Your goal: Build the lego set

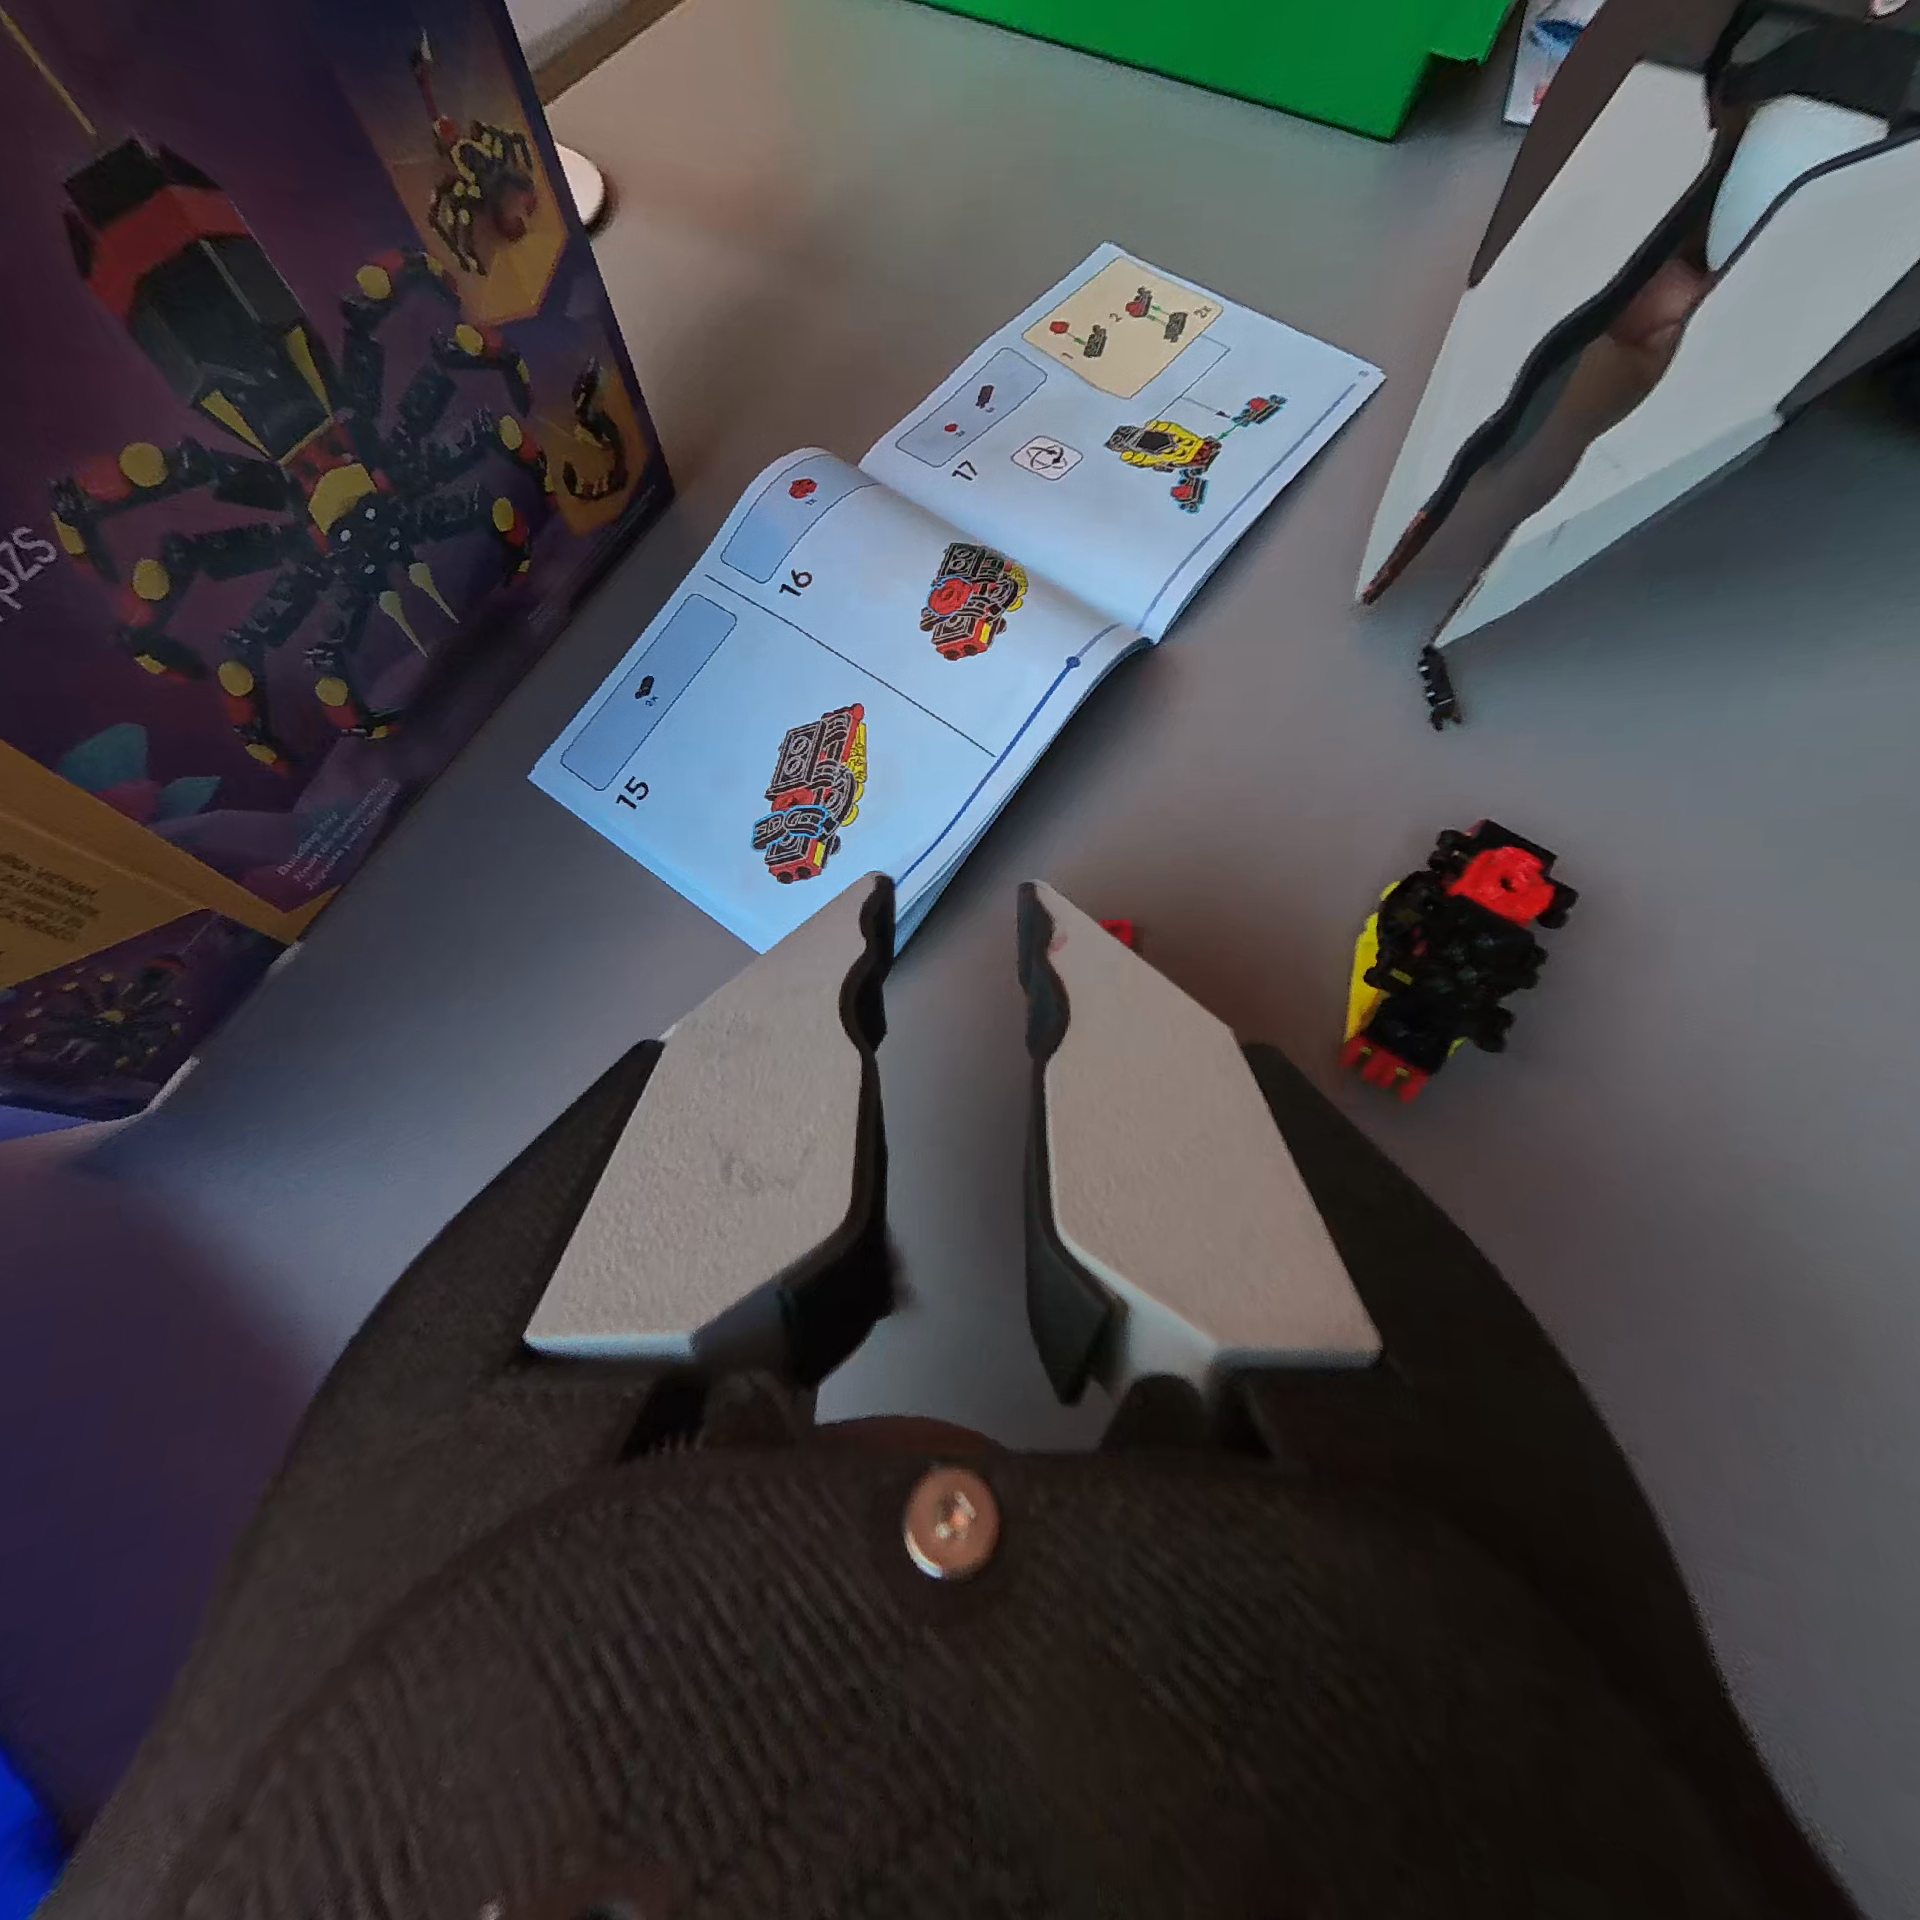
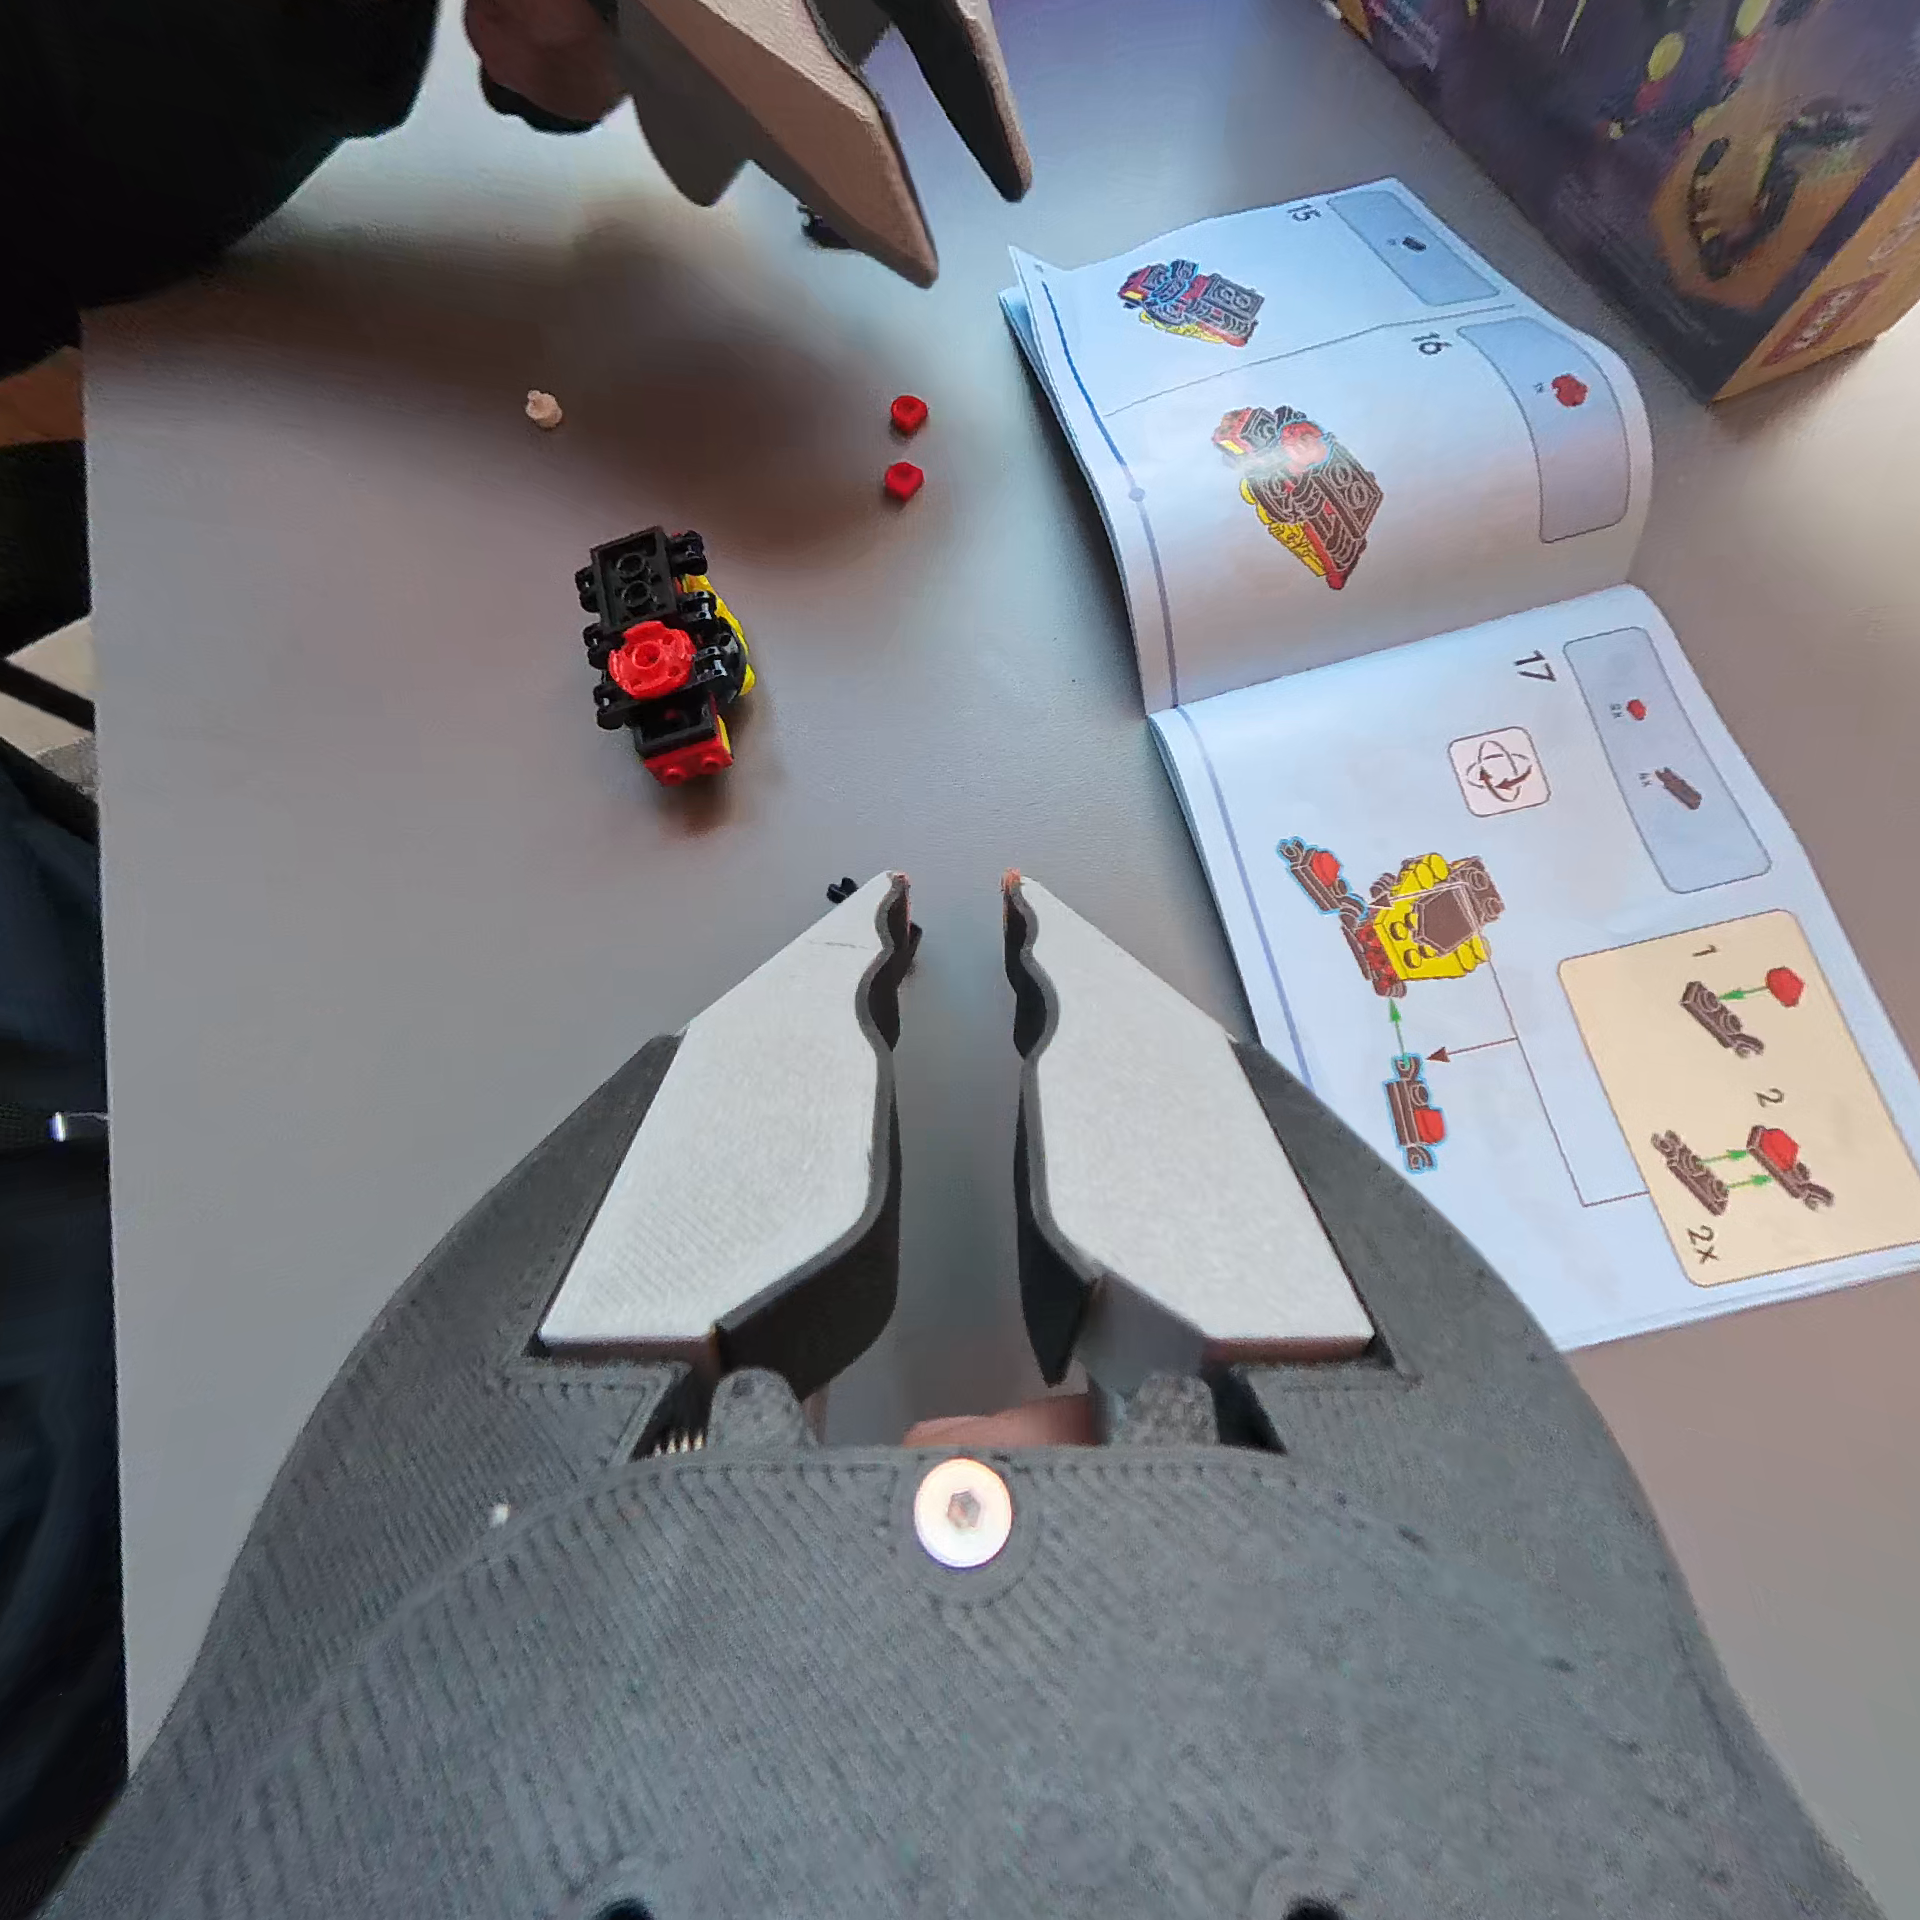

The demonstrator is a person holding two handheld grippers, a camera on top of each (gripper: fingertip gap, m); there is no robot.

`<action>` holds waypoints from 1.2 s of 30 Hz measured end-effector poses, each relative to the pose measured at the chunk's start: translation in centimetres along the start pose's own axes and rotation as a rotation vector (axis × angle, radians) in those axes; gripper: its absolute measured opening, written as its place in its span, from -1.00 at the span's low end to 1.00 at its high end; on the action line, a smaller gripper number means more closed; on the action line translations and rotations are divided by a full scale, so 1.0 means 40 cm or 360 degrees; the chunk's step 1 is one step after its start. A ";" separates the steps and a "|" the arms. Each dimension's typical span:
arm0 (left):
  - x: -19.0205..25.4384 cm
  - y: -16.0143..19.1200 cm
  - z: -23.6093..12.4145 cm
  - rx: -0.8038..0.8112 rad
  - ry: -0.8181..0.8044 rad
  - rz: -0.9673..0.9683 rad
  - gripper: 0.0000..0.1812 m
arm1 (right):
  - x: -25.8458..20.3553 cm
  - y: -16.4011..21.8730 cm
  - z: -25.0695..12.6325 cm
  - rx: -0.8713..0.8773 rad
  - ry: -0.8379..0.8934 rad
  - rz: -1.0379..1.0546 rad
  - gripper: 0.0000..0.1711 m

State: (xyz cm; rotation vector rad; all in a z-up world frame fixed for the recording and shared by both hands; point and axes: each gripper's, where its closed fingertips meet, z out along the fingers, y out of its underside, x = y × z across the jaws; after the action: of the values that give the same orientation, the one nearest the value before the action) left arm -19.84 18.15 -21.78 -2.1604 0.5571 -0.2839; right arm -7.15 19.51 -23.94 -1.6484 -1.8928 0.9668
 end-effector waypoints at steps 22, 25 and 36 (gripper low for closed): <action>-0.006 0.015 0.010 -0.0039 -0.0022 0.0021 -0.79 | -0.021 0.028 0.003 -0.0081 -0.0004 -0.0457 -1.00; -0.007 0.016 0.011 -0.0045 -0.0027 0.0026 -0.79 | -0.027 0.020 -0.002 -0.0045 -0.0035 -0.0447 -0.85; 0.002 0.009 0.009 -0.0032 -0.0026 0.0049 -0.80 | -0.029 0.021 0.016 -0.0017 0.0010 -0.0653 -0.85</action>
State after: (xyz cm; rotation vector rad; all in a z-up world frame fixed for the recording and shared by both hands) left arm -19.75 18.18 -22.27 -2.1699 0.5859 -0.2447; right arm -6.85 18.27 -24.87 -1.1933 -2.1195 0.7789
